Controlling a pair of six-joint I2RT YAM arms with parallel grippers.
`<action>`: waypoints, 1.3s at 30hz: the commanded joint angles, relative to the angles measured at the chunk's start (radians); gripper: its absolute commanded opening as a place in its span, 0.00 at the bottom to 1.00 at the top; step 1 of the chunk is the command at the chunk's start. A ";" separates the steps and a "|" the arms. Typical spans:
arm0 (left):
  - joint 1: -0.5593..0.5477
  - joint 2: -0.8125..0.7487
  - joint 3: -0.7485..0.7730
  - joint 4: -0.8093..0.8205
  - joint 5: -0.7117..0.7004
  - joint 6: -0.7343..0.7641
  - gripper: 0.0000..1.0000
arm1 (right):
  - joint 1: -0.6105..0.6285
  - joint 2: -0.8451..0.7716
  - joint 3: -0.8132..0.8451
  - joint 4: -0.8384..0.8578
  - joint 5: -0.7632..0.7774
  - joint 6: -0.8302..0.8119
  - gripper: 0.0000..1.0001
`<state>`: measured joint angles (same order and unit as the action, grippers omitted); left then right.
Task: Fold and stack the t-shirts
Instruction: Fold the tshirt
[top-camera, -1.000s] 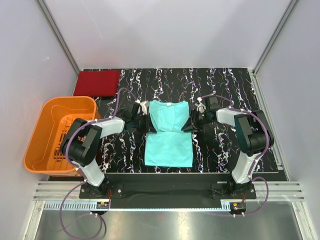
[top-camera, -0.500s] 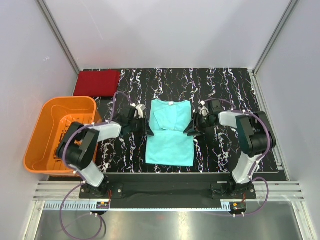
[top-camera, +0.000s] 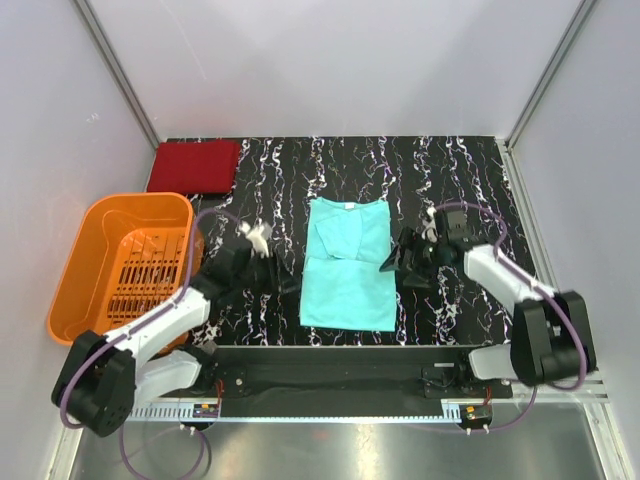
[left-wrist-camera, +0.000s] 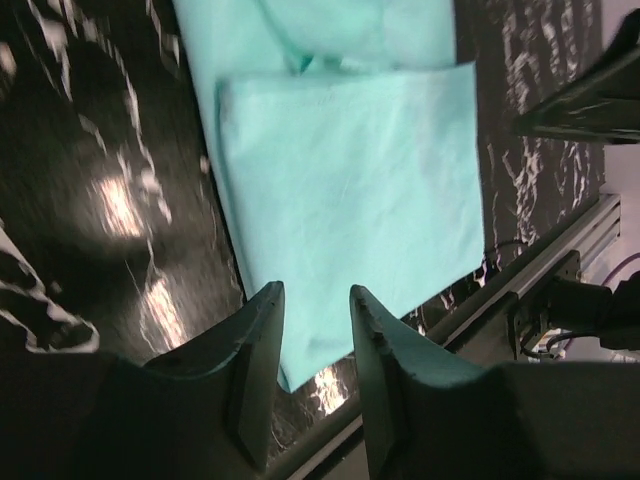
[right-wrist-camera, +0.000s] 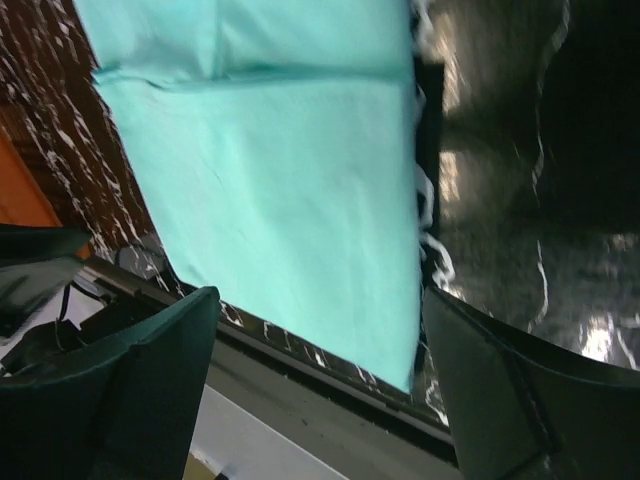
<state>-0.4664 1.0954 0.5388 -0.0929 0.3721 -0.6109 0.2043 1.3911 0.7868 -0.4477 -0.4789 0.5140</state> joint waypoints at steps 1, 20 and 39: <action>-0.075 -0.066 -0.129 0.018 -0.071 -0.183 0.39 | -0.002 -0.122 -0.111 -0.086 0.036 0.092 0.91; -0.350 -0.012 -0.258 0.036 -0.348 -0.667 0.45 | 0.029 -0.316 -0.445 -0.023 -0.001 0.291 0.59; -0.364 0.058 -0.255 0.048 -0.371 -0.739 0.45 | 0.061 -0.268 -0.501 0.075 0.013 0.343 0.54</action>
<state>-0.8211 1.1492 0.3004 0.0212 0.0628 -1.3525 0.2501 1.1000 0.3229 -0.3672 -0.5438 0.8696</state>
